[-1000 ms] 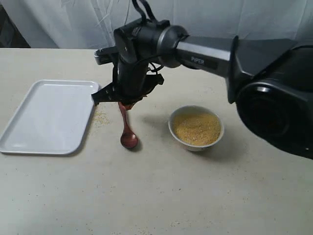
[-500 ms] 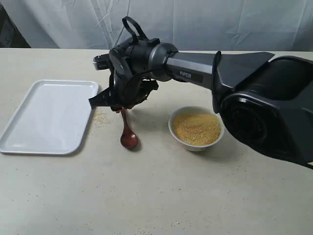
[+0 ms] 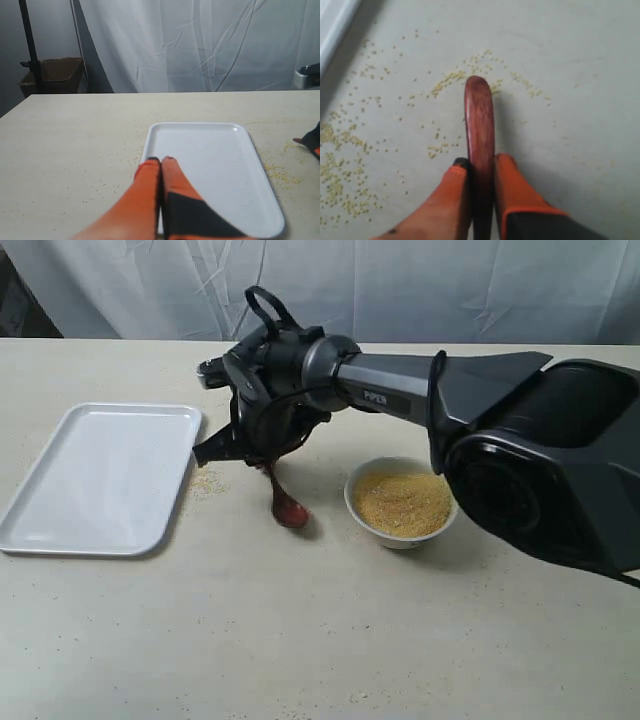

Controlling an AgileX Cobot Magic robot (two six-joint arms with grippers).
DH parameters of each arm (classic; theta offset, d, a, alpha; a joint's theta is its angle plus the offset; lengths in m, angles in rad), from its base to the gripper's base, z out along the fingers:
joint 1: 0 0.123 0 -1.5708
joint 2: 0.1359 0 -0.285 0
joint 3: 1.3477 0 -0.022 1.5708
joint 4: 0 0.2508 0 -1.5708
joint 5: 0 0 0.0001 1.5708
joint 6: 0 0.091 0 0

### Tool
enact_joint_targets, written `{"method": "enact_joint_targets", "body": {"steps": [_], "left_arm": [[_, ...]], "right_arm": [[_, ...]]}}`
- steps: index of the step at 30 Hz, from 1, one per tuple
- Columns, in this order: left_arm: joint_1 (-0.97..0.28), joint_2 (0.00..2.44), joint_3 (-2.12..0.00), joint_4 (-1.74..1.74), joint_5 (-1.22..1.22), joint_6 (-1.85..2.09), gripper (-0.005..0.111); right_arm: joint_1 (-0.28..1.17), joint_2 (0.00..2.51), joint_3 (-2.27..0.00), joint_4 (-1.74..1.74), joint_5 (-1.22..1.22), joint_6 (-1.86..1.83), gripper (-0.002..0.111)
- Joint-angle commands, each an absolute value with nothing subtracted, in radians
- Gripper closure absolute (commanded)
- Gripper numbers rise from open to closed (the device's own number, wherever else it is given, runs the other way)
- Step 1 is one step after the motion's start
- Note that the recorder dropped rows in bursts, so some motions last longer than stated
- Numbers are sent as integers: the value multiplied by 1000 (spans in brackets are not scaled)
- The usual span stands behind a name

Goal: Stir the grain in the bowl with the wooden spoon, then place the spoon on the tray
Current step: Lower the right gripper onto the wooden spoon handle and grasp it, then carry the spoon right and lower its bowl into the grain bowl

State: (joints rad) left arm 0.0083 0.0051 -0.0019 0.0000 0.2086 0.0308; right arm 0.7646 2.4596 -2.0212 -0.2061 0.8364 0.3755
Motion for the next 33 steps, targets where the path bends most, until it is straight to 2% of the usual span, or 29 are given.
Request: {"method": "enact_joint_targets", "body": {"steps": [1,8,15,18,21,28,33], "left_arm": [[8,0,0,0,201,28,107],[8,0,0,0,201,28,107],[8,0,0,0,201,28,107],[8,0,0,0,201,28,107],[8,0,0,0,201,28,107],[8,0,0,0,201,28,107],[8,0,0,0,201,28,107]], "right_arm": [[755,2378,-2022,-281,844,496,108],[717,2238,-2022,-263,923,606,108],[604,2138,-2022,-294,1221,535,108],[589,2108,-1989,-320,1221,414,108],[612,2069,-1847,-332,1221,410,108],[613,2069,-1548,-349,1011,495,108],[613,2069,-1519,-429,947,651,108]]}}
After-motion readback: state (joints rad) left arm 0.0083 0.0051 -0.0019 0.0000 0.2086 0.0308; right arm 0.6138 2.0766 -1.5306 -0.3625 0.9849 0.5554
